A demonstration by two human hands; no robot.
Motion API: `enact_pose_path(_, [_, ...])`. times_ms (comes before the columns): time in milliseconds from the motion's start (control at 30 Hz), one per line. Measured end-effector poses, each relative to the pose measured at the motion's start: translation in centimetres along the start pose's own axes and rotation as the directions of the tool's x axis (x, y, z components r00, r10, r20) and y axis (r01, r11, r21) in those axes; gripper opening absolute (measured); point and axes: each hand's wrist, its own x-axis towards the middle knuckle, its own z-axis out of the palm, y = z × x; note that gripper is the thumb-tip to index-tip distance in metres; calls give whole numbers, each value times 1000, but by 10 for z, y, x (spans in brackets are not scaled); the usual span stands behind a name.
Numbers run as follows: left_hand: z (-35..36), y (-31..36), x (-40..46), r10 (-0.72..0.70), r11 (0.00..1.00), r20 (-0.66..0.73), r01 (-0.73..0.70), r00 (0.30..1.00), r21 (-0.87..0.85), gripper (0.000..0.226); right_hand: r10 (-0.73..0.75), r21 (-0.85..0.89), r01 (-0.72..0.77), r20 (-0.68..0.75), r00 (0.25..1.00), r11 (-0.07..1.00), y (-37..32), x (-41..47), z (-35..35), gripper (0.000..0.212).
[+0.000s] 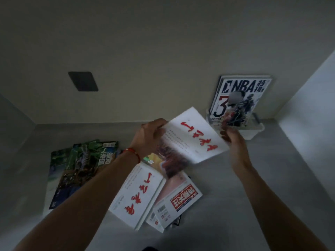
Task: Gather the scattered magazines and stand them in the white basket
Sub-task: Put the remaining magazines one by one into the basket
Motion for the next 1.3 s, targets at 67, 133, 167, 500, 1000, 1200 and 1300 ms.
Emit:
enact_pose_path(67, [11,16,18,16,999,-16,-16,1000,-42,12,180,202,-170,-33,983,964,1,13,-19,31])
enact_pose_path(133, [28,31,35,20,999,-50,-22,999,-44,9,265,327,-263,39,963,908,-2,26,-40,26])
enact_pose_path(167, [37,37,44,13,999,-80,-17,997,-43,11,256,402,-273,95,962,874,-6,32,-51,28])
enact_pose_path(500, [114,92,138,-210,893,-102,149,972,-425,17,-236,-340,233,33,971,911,-58,131,-135,19])
enact_pose_path(1000, [204,89,218,-631,747,-33,596,775,-295,11,-365,-683,314,75,928,659,-38,251,-178,31])
enact_pose_path(1200, [226,74,235,-737,649,-14,702,675,-293,9,-317,-713,253,46,947,654,-12,267,-174,29])
enact_pose_path(1300, [232,68,242,-765,620,-28,723,644,-303,17,-273,-698,232,55,960,678,-2,273,-170,27])
